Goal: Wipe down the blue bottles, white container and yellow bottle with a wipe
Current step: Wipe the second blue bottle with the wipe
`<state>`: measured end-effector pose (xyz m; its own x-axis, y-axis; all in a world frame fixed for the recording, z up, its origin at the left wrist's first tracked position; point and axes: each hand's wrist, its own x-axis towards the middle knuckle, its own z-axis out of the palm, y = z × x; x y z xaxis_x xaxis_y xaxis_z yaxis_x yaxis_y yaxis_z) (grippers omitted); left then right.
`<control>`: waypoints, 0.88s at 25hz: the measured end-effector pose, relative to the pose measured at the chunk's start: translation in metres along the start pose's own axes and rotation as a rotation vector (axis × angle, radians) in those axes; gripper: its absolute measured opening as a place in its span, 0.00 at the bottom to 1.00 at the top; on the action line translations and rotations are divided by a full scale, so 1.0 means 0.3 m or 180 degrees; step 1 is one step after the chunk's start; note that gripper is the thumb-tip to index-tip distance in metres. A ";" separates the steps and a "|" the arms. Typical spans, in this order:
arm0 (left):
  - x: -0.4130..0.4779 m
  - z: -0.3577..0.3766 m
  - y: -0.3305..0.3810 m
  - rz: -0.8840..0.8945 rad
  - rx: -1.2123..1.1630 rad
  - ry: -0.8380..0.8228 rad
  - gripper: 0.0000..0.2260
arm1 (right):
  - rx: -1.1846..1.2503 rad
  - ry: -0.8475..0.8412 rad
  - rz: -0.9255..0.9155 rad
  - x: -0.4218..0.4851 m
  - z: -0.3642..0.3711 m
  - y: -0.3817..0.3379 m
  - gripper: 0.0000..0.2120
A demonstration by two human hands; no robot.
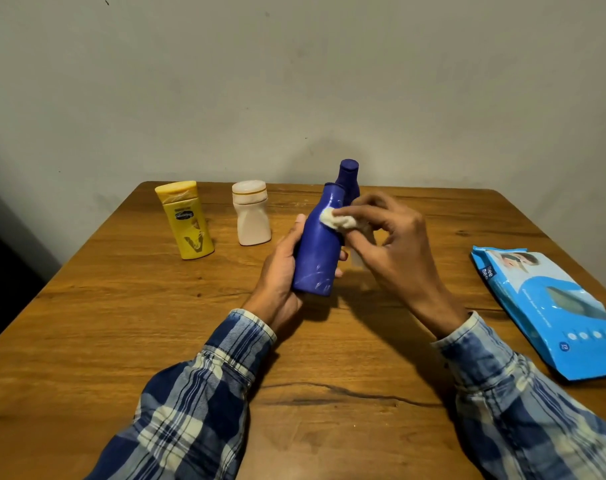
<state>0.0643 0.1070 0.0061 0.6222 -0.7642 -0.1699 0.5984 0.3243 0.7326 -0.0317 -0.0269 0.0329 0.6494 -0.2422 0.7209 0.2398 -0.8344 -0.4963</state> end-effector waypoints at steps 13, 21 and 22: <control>-0.019 0.018 -0.002 0.0221 0.0779 -0.0177 0.19 | -0.0193 0.0201 -0.0075 0.004 -0.014 -0.007 0.12; -0.005 0.015 -0.019 0.0462 0.1364 -0.0068 0.19 | -0.0489 -0.0033 -0.0075 0.000 -0.004 -0.019 0.12; -0.005 0.016 -0.020 0.0475 0.1300 -0.0035 0.19 | -0.0501 -0.0313 -0.0212 -0.005 -0.001 -0.022 0.12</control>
<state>0.0574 0.1035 0.0050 0.6801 -0.7322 -0.0369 0.2520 0.1862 0.9497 -0.0344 -0.0213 0.0352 0.7052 -0.1407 0.6949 0.1738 -0.9159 -0.3618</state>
